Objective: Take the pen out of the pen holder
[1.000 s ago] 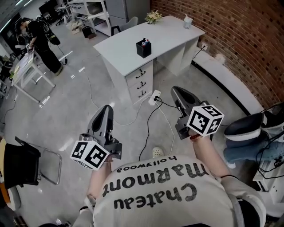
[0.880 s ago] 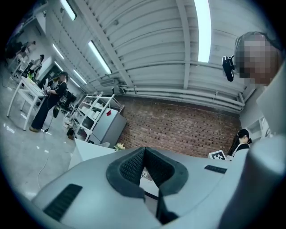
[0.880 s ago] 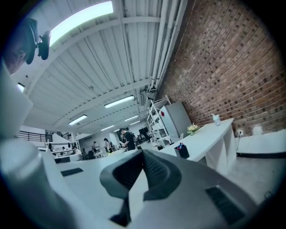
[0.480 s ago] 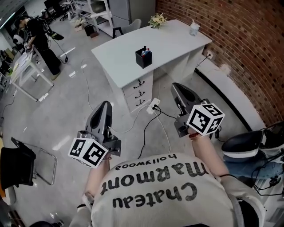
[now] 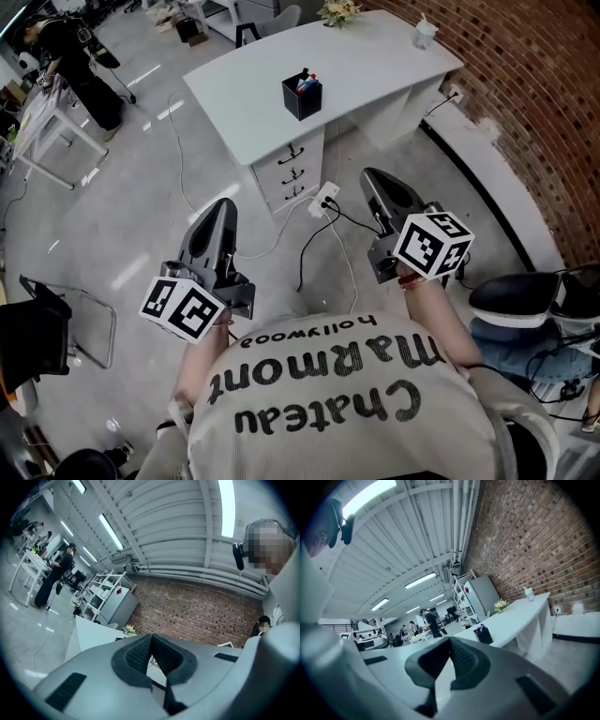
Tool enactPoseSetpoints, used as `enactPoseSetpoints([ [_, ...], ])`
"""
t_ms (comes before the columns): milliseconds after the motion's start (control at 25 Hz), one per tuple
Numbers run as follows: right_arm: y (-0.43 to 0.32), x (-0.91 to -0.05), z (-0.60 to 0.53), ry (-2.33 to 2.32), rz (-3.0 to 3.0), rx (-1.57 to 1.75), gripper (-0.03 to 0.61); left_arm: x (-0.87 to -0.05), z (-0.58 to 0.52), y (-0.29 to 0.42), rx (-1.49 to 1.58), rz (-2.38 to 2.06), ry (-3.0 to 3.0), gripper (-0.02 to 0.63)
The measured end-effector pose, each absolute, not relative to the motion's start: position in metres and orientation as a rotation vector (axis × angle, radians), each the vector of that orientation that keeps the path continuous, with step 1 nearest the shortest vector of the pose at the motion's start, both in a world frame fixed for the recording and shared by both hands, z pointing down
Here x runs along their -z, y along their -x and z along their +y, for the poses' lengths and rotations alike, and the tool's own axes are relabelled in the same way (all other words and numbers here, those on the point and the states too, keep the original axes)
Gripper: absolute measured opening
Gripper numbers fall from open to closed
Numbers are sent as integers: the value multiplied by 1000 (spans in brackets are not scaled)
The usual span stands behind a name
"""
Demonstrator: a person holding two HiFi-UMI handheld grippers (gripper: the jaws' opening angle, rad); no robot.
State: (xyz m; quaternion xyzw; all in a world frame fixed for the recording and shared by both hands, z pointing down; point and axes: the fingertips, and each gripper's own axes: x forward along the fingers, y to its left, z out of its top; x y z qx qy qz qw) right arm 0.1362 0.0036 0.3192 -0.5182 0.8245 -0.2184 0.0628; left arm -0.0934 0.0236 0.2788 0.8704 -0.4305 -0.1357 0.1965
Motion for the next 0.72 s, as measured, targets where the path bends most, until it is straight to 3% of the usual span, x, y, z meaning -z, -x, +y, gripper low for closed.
enactPoseSetpoints([
  [720, -136, -325, -149, 1658, 2439, 684, 3, -278, -147, 78, 334, -1067, -2502, 1],
])
